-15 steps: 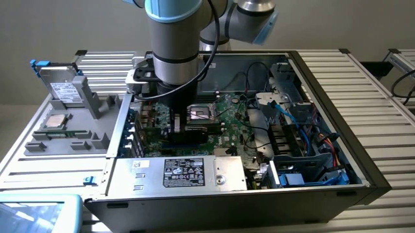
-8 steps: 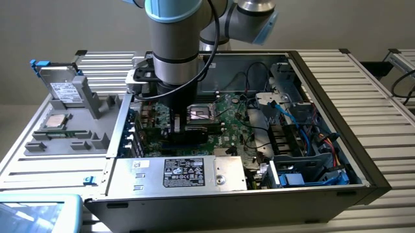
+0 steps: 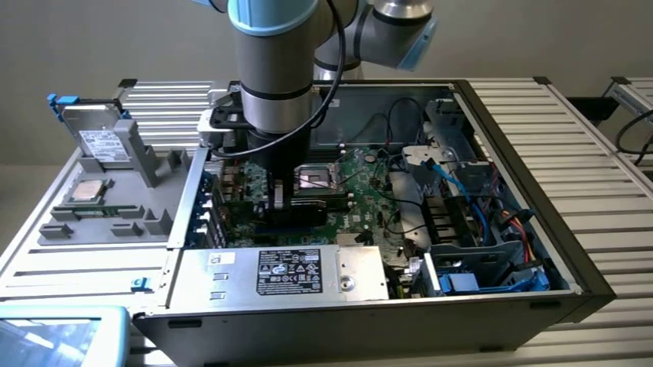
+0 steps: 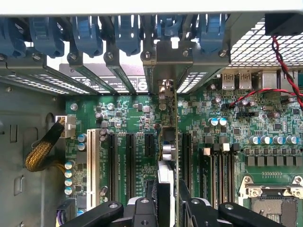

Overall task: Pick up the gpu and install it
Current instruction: 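Insert the gpu into the slot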

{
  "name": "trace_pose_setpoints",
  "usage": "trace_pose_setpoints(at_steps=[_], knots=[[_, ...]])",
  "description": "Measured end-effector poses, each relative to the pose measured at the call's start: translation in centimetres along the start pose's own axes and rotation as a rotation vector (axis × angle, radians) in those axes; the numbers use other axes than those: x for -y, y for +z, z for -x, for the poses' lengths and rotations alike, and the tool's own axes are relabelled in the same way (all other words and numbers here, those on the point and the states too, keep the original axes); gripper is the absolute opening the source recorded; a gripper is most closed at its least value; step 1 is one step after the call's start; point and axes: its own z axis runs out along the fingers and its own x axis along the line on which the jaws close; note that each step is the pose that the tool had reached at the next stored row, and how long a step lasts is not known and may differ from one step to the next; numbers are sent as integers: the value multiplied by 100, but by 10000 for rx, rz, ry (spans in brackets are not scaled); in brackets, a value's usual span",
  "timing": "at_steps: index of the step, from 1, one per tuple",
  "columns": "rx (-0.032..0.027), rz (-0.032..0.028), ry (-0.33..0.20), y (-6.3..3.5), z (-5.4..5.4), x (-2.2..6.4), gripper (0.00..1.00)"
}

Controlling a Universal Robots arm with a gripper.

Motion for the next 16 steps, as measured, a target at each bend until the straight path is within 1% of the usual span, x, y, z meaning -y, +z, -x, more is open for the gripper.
trace_pose_setpoints(at_steps=[14,16], knots=[[3,-1,-53,3,-4,-7,28],[14,1,-62,2,-5,-7,28]])
